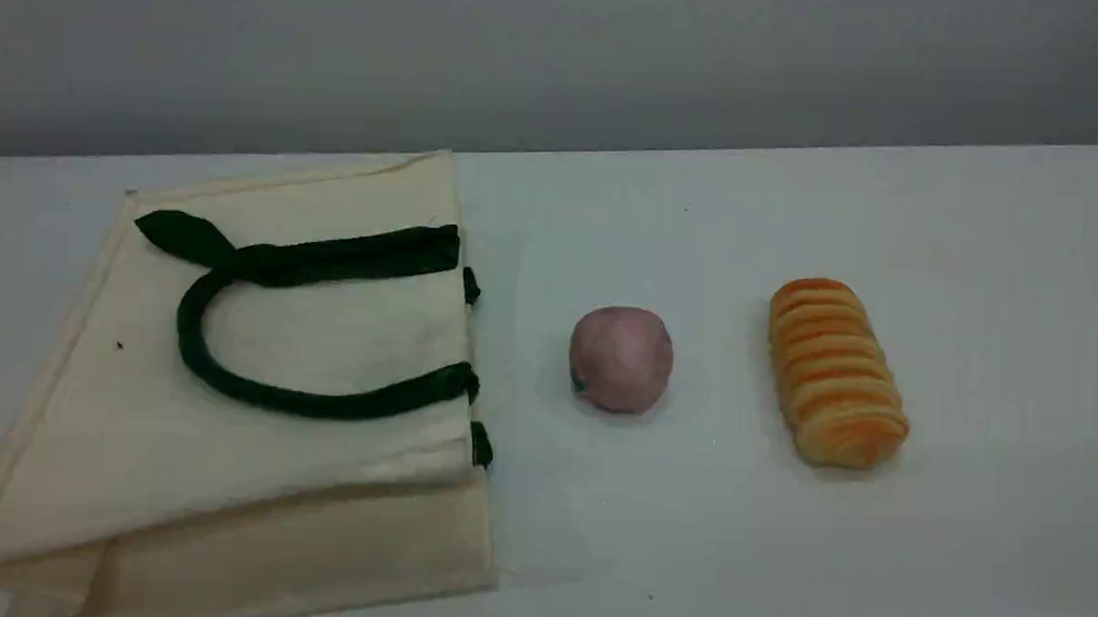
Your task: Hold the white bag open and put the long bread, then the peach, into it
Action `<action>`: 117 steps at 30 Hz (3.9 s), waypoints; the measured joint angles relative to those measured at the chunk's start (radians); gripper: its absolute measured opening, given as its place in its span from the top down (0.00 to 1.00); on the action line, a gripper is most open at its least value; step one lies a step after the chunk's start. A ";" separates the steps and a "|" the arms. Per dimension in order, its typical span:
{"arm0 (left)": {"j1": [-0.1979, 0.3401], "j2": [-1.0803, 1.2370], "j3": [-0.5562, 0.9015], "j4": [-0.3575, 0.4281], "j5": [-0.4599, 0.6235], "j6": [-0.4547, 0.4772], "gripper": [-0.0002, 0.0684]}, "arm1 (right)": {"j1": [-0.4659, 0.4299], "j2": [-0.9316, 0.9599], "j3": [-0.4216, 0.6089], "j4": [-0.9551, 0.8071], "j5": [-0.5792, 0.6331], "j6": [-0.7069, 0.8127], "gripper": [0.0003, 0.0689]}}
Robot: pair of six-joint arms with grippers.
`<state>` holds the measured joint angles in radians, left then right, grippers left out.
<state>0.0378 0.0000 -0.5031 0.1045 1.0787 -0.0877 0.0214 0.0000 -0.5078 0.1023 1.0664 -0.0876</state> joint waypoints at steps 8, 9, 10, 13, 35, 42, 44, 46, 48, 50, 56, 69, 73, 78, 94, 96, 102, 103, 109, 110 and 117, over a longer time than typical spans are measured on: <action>0.000 0.000 0.000 0.000 0.000 0.000 0.29 | 0.000 0.000 0.000 0.000 0.000 0.000 0.19; 0.000 0.000 0.000 0.000 0.000 0.000 0.29 | 0.000 0.000 0.000 0.000 0.000 0.000 0.19; 0.000 0.000 0.000 0.000 0.000 0.000 0.29 | 0.000 0.000 0.000 0.000 0.000 0.000 0.19; 0.000 0.000 0.000 0.000 0.000 0.000 0.29 | 0.000 0.000 0.000 0.000 0.000 0.000 0.19; 0.000 0.000 0.000 0.000 0.000 0.000 0.29 | 0.000 0.000 0.000 0.000 0.000 0.000 0.19; 0.000 0.000 0.000 0.000 0.000 0.000 0.29 | 0.000 0.000 0.000 0.000 0.000 0.000 0.19; 0.000 0.000 0.000 0.000 0.000 0.000 0.29 | 0.000 0.000 0.000 0.000 0.000 0.000 0.19; 0.000 0.000 0.000 0.000 0.000 0.000 0.29 | 0.000 0.000 0.000 0.000 0.000 0.000 0.19; 0.000 0.000 0.000 0.000 0.000 0.000 0.29 | 0.000 0.000 0.000 0.001 0.000 0.000 0.19; 0.000 0.000 0.000 0.000 0.000 0.000 0.29 | 0.000 0.000 0.000 0.001 0.000 0.000 0.19; -0.015 0.030 0.000 0.000 0.000 0.000 0.29 | 0.000 0.003 0.000 0.005 -0.004 0.048 0.19; -0.063 0.459 -0.202 0.000 -0.119 -0.007 0.29 | 0.000 0.360 -0.230 0.006 -0.128 0.088 0.19; -0.063 0.654 -0.297 -0.002 -0.128 -0.026 0.29 | 0.000 0.533 -0.342 0.013 -0.128 0.088 0.19; -0.063 0.898 -0.414 -0.007 -0.128 -0.026 0.29 | 0.000 0.748 -0.472 0.022 -0.134 0.088 0.19; -0.063 1.469 -0.519 -0.104 -0.342 -0.027 0.29 | 0.000 1.151 -0.625 0.051 -0.201 0.076 0.19; -0.063 1.513 -0.519 -0.121 -0.384 -0.026 0.29 | 0.000 1.171 -0.625 0.051 -0.224 0.076 0.19; -0.063 1.653 -0.519 -0.167 -0.465 -0.020 0.29 | 0.000 1.198 -0.625 0.050 -0.243 0.076 0.19; -0.063 1.673 -0.519 -0.184 -0.473 -0.012 0.29 | 0.000 1.199 -0.625 0.050 -0.248 0.076 0.19; -0.083 1.791 -0.519 -0.288 -0.546 0.070 0.29 | 0.000 1.199 -0.626 0.049 -0.250 0.075 0.19; -0.084 1.807 -0.519 -0.302 -0.553 0.079 0.29 | 0.000 1.199 -0.626 0.049 -0.250 0.075 0.19; -0.122 1.889 -0.522 -0.324 -0.600 0.088 0.29 | 0.000 1.199 -0.626 0.049 -0.250 0.075 0.19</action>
<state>-0.0846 1.8893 -1.0255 -0.2194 0.4785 0.0000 0.0214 1.1987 -1.1339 0.1510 0.8167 -0.0126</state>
